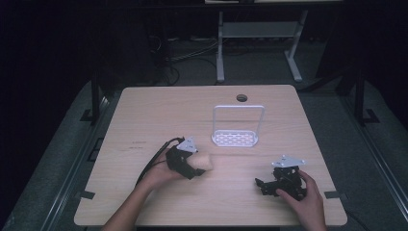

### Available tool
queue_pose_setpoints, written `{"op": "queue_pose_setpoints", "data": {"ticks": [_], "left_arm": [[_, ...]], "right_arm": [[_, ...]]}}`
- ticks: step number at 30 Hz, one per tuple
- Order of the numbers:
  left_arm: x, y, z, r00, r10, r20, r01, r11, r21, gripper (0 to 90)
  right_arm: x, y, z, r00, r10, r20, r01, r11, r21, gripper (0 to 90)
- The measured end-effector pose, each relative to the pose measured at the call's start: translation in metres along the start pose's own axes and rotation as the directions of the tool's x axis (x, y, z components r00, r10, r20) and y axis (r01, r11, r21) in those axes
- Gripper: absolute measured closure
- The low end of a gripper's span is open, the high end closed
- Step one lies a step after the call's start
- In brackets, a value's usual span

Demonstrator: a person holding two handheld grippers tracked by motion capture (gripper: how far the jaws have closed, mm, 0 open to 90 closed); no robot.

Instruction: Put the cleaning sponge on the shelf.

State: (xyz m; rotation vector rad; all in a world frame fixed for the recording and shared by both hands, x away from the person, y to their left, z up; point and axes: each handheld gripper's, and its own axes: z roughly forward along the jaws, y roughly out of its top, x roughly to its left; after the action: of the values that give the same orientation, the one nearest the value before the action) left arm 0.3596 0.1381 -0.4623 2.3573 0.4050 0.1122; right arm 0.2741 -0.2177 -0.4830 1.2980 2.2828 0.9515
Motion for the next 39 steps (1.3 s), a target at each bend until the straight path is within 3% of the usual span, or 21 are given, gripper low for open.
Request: {"op": "queue_pose_setpoints", "data": {"ticks": [23, 39], "left_arm": [[-0.004, -0.002, -0.005, 0.9999, -0.011, 0.011, 0.011, 0.9998, -0.019, 23.5], [-0.012, 0.005, -0.010, 0.9979, -0.053, -0.039, 0.051, 0.9977, -0.045, 23.4]], "right_arm": [[0.000, 0.000, 0.000, 1.0000, -0.005, -0.002, 0.005, 1.000, -0.002, 0.0], [0.000, 0.000, 0.000, 1.0000, -0.005, -0.002, 0.005, 1.000, -0.002, 0.0]]}}
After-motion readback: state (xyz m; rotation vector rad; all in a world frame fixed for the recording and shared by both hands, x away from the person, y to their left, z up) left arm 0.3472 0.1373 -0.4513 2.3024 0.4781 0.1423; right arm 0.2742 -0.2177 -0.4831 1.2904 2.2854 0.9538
